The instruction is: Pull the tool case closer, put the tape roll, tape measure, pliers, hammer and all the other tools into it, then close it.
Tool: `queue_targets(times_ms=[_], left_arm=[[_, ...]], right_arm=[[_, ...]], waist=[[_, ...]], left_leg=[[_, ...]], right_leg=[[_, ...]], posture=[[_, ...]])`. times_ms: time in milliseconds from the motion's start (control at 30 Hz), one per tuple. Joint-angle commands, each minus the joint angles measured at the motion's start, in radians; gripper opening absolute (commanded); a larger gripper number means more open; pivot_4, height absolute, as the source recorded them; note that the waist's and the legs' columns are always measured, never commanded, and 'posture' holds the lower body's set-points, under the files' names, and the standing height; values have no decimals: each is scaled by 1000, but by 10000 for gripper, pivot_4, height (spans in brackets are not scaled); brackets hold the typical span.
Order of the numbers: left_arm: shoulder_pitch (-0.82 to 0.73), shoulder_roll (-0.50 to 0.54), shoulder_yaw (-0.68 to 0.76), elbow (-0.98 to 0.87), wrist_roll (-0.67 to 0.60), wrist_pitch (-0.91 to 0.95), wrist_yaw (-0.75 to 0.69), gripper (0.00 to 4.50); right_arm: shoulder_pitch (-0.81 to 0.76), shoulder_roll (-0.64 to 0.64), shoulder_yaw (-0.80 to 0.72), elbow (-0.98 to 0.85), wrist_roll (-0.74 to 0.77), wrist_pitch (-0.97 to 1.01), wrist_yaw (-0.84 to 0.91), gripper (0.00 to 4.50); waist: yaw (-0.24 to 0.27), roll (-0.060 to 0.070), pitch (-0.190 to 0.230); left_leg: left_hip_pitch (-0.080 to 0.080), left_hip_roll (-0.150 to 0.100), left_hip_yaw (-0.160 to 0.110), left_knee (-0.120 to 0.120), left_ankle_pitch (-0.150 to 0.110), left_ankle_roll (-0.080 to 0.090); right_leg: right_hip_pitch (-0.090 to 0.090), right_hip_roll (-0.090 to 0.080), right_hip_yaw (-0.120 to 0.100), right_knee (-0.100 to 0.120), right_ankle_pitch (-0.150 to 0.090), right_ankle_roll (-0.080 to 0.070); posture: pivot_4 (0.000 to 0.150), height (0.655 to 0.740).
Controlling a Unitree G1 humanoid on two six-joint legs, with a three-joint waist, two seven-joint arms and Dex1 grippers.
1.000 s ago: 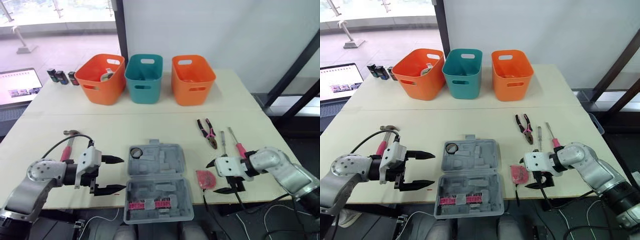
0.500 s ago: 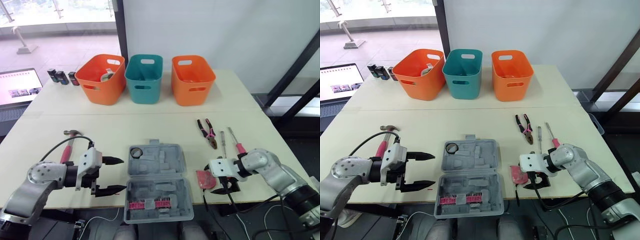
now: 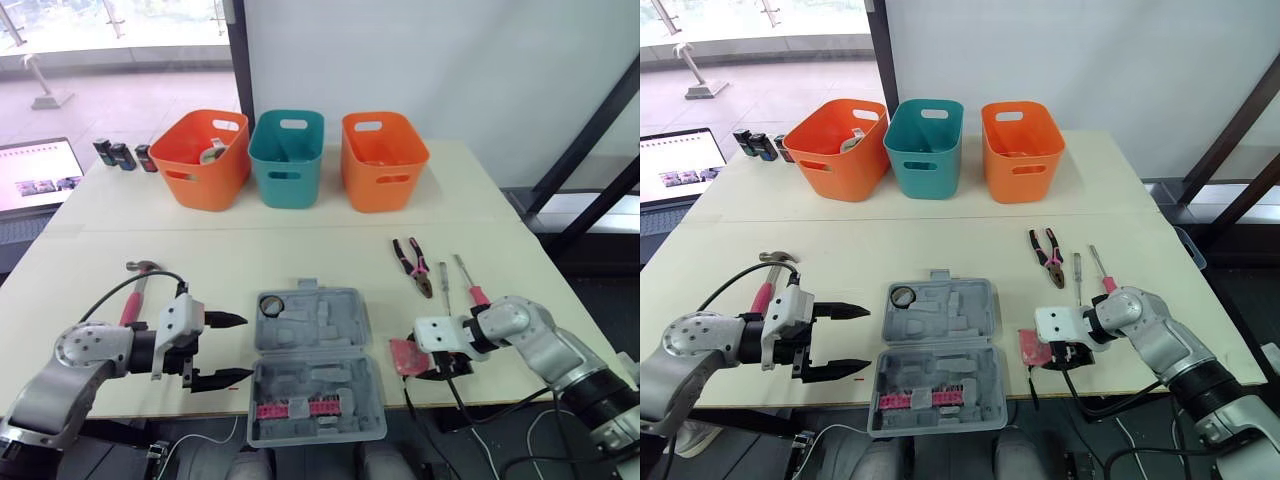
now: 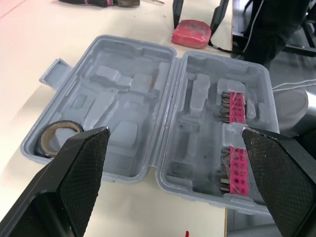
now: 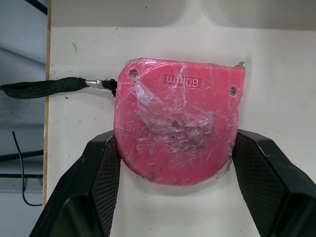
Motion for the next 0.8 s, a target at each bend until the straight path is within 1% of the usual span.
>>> queue_targets(times_ms=[33, 100, 167, 233, 300, 433, 533, 633, 700, 800], left_arm=[[-7, 8, 17, -15, 0, -3, 4, 45000], [-8, 8, 17, -14, 1, -3, 5, 45000], [-6, 7, 20, -13, 2, -4, 9, 45000], [-4, 6, 24, -9, 4, -3, 15, 45000], [-4, 7, 28, -2, 7, -5, 19, 45000], [-36, 15, 36, 37, 21, -11, 27, 45000], [-69, 19, 36, 80, 36, -26, 28, 45000], [-90, 17, 34, 110, 47, -36, 24, 45000], [-109, 14, 27, 125, 52, -40, 24, 45000], [-128, 7, 19, 132, 56, -39, 24, 45000]], right_arm=[[10, 6, -25, -59, 5, 27, -1, 28340], [10, 4, -31, -74, 6, 38, 3, 28340], [-17, 1, -55, -126, 27, 109, 14, 28340], [-65, 5, -89, -210, 84, 277, 39, 28340], [-102, 2, -99, -269, 115, 387, 57, 28340], [-244, -24, -54, -384, 136, 618, 130, 28340], [-402, 65, 46, -376, 47, 787, 54, 28340], [-507, 145, 112, -372, 50, 871, 42, 28340], [-582, 180, 207, -331, 7, 893, 52, 28340], [-653, 201, 320, -254, -65, 854, 52, 28340]], waist=[[0, 0, 0], [1, 0, 0], [1, 1, 0], [0, 1, 1], [-1, 2, 1], [4, 2, 1], [0, 2, 1], [0, 2, 1], [0, 2, 1], [6, 2, 1]], left_leg=[[0, 0, 0, 0, 0, 0], [0, 0, 0, 0, 0, 0], [0, 0, 0, 0, 0, 0], [0, 0, 0, 0, 0, 0], [0, 0, 0, 0, 0, 0], [-1, 0, 0, 0, 0, 0], [-1, 0, 0, 0, 0, 0], [-2, 0, 0, -1, 0, 0], [-2, 0, 0, -2, 0, 0], [-3, 0, -1, -2, 0, 0]], right_leg=[[0, 0, 0, 0, 0, 0], [0, 0, 0, 0, 0, 0], [0, 0, 0, 0, 0, 0], [0, 0, 0, 0, 0, 0], [-1, 0, 0, 1, 0, 0], [-2, 0, 0, 2, 0, 0], [-3, 0, 0, 2, 0, 0], [-4, 0, 0, 2, 0, 0], [-5, 0, 0, 2, 0, 0], [-6, 0, -1, 3, 0, 2]], posture=[[1500, 7400], [1500, 7400], [1500, 7400], [1500, 7400], [1500, 7400], [1500, 7400], [1500, 7400], [1500, 7400], [1500, 7400], [1500, 7400]])
